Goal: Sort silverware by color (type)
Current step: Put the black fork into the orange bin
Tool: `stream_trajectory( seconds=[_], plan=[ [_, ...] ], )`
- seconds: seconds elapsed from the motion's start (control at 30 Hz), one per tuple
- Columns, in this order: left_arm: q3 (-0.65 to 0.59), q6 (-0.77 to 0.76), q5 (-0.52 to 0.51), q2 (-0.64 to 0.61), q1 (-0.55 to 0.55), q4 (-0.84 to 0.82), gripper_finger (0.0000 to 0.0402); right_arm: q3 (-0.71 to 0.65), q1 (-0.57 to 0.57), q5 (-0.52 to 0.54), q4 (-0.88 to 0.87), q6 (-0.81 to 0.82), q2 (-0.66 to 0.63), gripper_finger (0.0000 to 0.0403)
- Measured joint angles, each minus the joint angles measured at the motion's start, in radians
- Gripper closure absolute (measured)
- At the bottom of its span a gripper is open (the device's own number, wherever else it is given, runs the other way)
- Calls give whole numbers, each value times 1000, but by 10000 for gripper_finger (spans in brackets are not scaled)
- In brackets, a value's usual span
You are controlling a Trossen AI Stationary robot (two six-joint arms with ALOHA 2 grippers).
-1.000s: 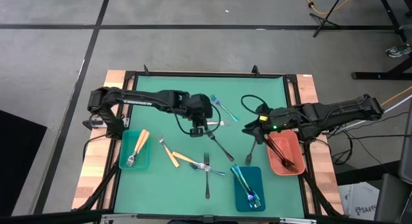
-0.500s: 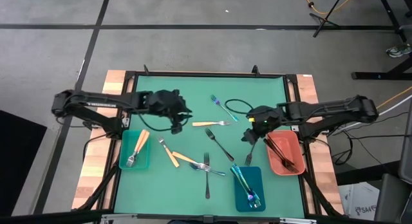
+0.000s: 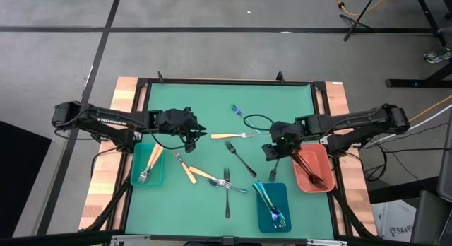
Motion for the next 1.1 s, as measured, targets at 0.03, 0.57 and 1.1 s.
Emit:
stream_trajectory(
  seconds=[0.03, 0.57, 1.1],
  plan=[
    [-5, 0, 0, 1, 0, 7, 315, 0, 0, 1, -24, 15, 4, 253],
    [-10, 4, 0, 0, 0, 39, 315, 0, 153, 267, -149, 237, 186, 253],
    [-10, 3, 0, 1, 0, 40, 315, 0, 150, 281, -132, 240, 378, 253]
  ],
)
